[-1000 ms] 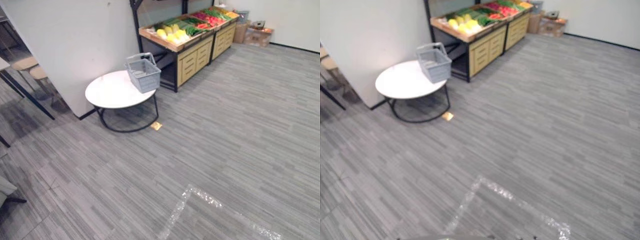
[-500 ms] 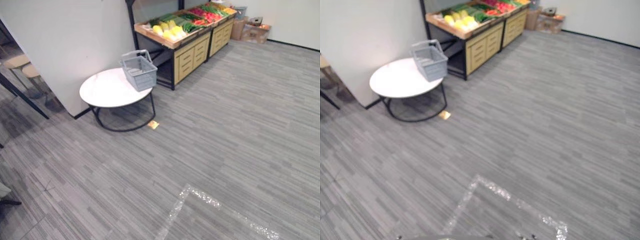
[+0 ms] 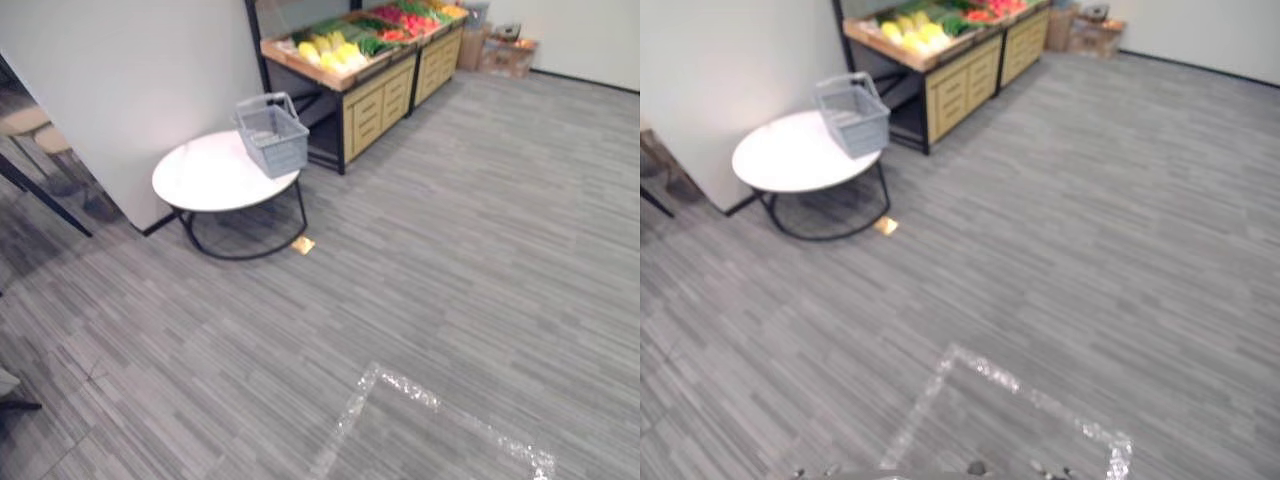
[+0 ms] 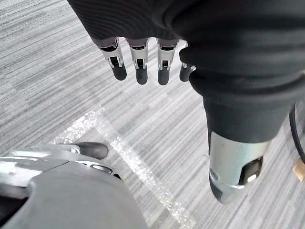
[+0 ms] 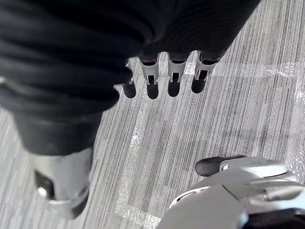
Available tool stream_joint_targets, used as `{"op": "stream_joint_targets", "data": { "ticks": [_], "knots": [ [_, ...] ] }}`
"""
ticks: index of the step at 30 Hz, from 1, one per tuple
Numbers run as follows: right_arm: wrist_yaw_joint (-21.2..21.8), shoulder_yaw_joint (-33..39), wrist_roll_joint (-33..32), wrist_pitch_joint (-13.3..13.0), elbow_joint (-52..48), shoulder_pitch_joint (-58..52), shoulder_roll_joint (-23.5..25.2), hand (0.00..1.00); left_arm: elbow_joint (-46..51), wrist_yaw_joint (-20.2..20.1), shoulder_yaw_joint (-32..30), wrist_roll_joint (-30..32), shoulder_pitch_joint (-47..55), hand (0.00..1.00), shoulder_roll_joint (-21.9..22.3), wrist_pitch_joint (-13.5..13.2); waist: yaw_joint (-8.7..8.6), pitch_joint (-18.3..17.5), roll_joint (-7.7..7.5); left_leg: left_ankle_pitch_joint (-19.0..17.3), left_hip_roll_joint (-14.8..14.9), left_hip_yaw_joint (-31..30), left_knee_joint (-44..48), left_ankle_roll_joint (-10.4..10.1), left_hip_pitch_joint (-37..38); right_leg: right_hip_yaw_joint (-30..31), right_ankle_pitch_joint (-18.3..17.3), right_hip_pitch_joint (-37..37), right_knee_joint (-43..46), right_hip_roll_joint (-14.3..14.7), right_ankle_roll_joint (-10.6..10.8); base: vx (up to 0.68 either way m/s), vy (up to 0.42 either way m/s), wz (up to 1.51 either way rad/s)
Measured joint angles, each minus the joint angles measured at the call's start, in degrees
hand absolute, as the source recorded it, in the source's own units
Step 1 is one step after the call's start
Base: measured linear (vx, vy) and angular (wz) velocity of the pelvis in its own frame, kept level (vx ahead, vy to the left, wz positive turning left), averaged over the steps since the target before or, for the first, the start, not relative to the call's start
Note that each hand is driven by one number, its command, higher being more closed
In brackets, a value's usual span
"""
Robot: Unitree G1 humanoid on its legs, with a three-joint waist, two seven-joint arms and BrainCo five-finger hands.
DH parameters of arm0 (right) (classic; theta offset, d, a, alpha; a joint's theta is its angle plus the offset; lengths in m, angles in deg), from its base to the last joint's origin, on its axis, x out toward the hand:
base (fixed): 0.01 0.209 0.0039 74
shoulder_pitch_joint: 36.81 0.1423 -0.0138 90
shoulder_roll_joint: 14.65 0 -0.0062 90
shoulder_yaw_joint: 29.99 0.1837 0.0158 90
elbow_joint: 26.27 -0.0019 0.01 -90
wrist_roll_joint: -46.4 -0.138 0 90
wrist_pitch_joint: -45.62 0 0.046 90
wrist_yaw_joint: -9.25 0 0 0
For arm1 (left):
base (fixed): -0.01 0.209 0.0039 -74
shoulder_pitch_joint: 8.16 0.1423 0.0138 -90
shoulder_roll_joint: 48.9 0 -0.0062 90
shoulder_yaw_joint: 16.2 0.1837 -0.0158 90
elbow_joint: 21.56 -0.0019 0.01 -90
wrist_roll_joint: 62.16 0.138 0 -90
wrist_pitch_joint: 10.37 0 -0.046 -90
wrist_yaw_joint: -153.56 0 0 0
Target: Pick vegetable in the basket
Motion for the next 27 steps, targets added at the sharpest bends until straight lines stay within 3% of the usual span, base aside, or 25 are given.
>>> {"op": "stream_joint_targets", "data": {
  "ticks": [3, 4, 5, 6, 7, 8, 9, 10, 13, 15, 17, 19, 20, 22, 23, 25, 26, 27],
  "knots": [
    [-0.25, -0.42, 0.04, 0.01, -0.40, 0.85, 0.05, 0.00, 0.65, 1.00, -2.02, -0.02, -1.61, 0.00, 0.25, 0.25, -0.03, 2.77, -0.17, -3.71, 1.84, 0.52, 7.44, -1.55, -2.68, -0.03, -3.56, -1.36, 4.40, 0.50, -1.73, -0.01, -0.076, -0.04],
    [-0.40, -1.56, 0.04, 0.01, -0.96, 0.45, 0.07, 0.00, 1.67, 1.27, -2.48, -0.36, -1.33, 0.00, 0.28, 0.32, 0.00, 3.20, -0.31, -5.71, 3.22, 0.89, 15.97, -2.70, -5.63, -0.12, -5.13, -1.23, 5.49, 0.55, -2.45, 0.01, -0.127, 0.05],
    [-0.57, -2.19, 0.04, 0.03, -1.00, 0.40, 0.07, 0.00, 3.06, 1.36, -3.46, -1.47, -1.15, 0.00, 0.21, 0.24, 0.02, 3.66, -0.96, -5.59, 4.34, 1.15, 25.21, -2.69, -9.35, -0.20, -5.79, -0.64, 6.21, 0.24, -2.75, 0.04, -0.167, 0.08],
    [-0.76, -3.05, 0.04, -0.02, -1.19, 0.21, -0.38, 0.00, 4.77, 1.67, -4.93, -2.38, -0.90, 0.00, 0.64, 0.19, 0.06, 4.46, -0.63, -3.85, 6.50, 0.72, 37.16, -1.42, -14.17, -0.45, -6.59, 0.94, 6.58, 0.40, -3.22, 0.05, -0.140, 0.06],
    [-0.92, -3.89, 0.04, -0.01, -1.30, 0.04, -0.66, 0.00, 5.24, 1.79, -5.63, -2.96, -0.84, 0.00, 1.10, 0.19, 0.14, 5.20, -0.88, -2.17, 7.34, 0.05, 42.44, -0.77, -16.07, -0.54, -7.15, 1.93, 6.84, 0.50, -3.40, 0.14, -0.082, 0.11],
    [-1.25, -5.39, 0.04, 0.02, -1.43, 0.00, -1.09, 0.00, 6.28, 1.95, -6.09, -5.30, -0.32, 0.00, 1.86, 0.09, 0.24, 5.45, -0.32, -2.28, 7.22, -1.81, 50.72, -0.87, -20.15, -0.59, -8.54, 4.03, 7.32, 0.08, -3.98, 0.15, -0.020, 0.11],
    [-1.32, -6.20, 0.05, 0.02, -1.59, 0.12, -1.28, 0.00, 6.77, 2.04, -6.21, -6.63, -0.17, 0.00, 2.39, -0.12, 0.32, 5.53, -0.32, -3.04, 6.45, -2.55, 52.49, -1.37, -21.83, -0.59, -9.27, 4.83, 7.68, -0.68, -3.96, 0.17, -0.009, 0.12],
    [-1.29, -6.34, 0.05, 0.01, -1.82, 0.20, -1.31, 0.00, 6.79, 2.10, -6.15, -6.83, -0.02, 0.00, 2.64, -0.31, 0.39, 5.53, -0.36, -3.30, 5.53, -3.04, 52.14, -1.57, -23.01, -0.55, -9.55, 5.07, 7.66, -1.18, -3.80, 0.15, 0.014, 0.08],
    [-1.21, -7.43, 1.84, 0.07, -2.25, 1.80, -2.21, 0.00, 6.87, 2.15, -6.05, -7.13, 0.21, 0.00, 2.74, -1.06, 1.25, 5.62, -0.24, -2.80, 2.75, -3.21, 35.89, -1.90, -26.32, 0.49, -10.49, 5.72, 6.57, -2.79, -2.41, 0.24, 0.051, -0.14],
    [-1.34, -9.06, 2.18, -0.01, -4.72, 2.22, -2.36, 0.00, 6.72, 2.19, -5.41, -7.16, 1.33, 0.00, 2.87, -1.00, 1.95, 5.67, -0.20, 3.20, 2.62, -4.05, 17.15, -1.95, -26.48, 1.75, -11.29, 7.31, 5.04, -3.02, -0.54, 0.38, 0.119, -0.34],
    [-1.38, -10.41, 2.25, -0.14, -6.78, 2.49, -3.04, 0.00, 6.69, 2.39, -4.51, -6.88, 1.52, 0.00, 3.03, -0.98, 2.45, 6.14, 0.73, 6.38, 2.65, -7.35, 6.33, -2.69, -26.48, 2.93, -12.39, 9.81, 3.85, -2.83, 1.16, 0.45, 0.202, -0.33],
    [-1.30, -11.65, 2.28, -0.29, -7.74, 2.93, -3.90, 0.00, 6.58, 2.40, -3.81, -6.41, 2.02, 0.00, 3.38, -0.94, 3.82, 6.38, 1.92, 6.35, 3.98, -8.32, 5.84, -2.71, -26.78, 5.08, -14.48, 12.69, 2.87, -3.32, 3.46, 0.51, 0.355, -0.69],
    [-1.31, -12.02, 2.28, -0.72, -8.05, 3.38, -3.77, 0.00, 6.05, 2.53, -3.98, -5.96, 2.54, 0.00, 3.10, -0.90, 3.91, 6.18, 1.34, 11.23, 3.62, -7.53, 9.37, -2.14, -26.94, 6.43, -16.22, 14.87, 2.75, -5.17, 4.58, 0.62, 0.465, -0.64],
    [-1.01, -13.21, 2.32, -1.61, -8.20, 3.96, -2.11, 0.00, 5.78, 3.25, -3.83, -5.45, 2.16, 0.00, 1.92, -1.00, 3.98, 4.51, -1.56, 11.92, 0.46, -5.59, 12.24, -0.43, -27.96, 8.11, -15.96, 12.52, 6.95, -9.10, 5.04, 0.57, 0.351, -0.41],
    [-1.01, -13.14, 2.37, -2.30, -8.22, 3.98, -1.32, 0.00, 5.72, 3.67, -3.87, -3.89, 1.40, 0.00, 1.24, -0.98, 3.91, 3.99, -2.60, 10.58, -1.29, -4.17, 12.01, 1.64, -27.79, 9.37, -14.73, 9.08, 12.28, -11.10, 5.35, 0.45, 0.233, -0.13],
    [-1.01, -11.72, 3.46, -2.23, -7.32, 3.69, -1.11, 0.00, 5.62, 4.14, -3.84, -3.25, 0.79, 0.00, 0.98, -0.95, 3.66, 3.70, -3.09, 8.93, -3.45, -2.28, 12.15, 5.30, -25.80, 12.10, -10.44, 5.59, 20.24, -12.87, 5.07, 0.58, 0.311, -0.11],
    [-1.05, -10.45, 4.50, -2.25, -6.44, 3.27, -1.11, 0.00, 5.76, 4.37, -3.89, -3.21, 0.72, 0.00, 0.96, -0.83, 3.46, 3.73, -3.11, 6.59, -4.51, -1.61, 12.06, 6.34, -23.21, 13.48, -5.68, 3.13, 27.48, -13.58, 5.48, 0.67, 0.366, -0.15],
    [-1.13, -10.17, 4.63, -2.07, -5.62, 2.75, -1.08, 0.00, 5.84, 4.46, -3.79, -2.00, 0.81, 0.00, 0.98, -0.72, 3.18, 3.74, -3.14, 4.54, -5.36, -1.17, 11.54, 7.12, -19.76, 13.73, 1.41, 0.46, 35.52, -14.12, 6.59, 0.63, 0.337, -0.17]
  ]
}}
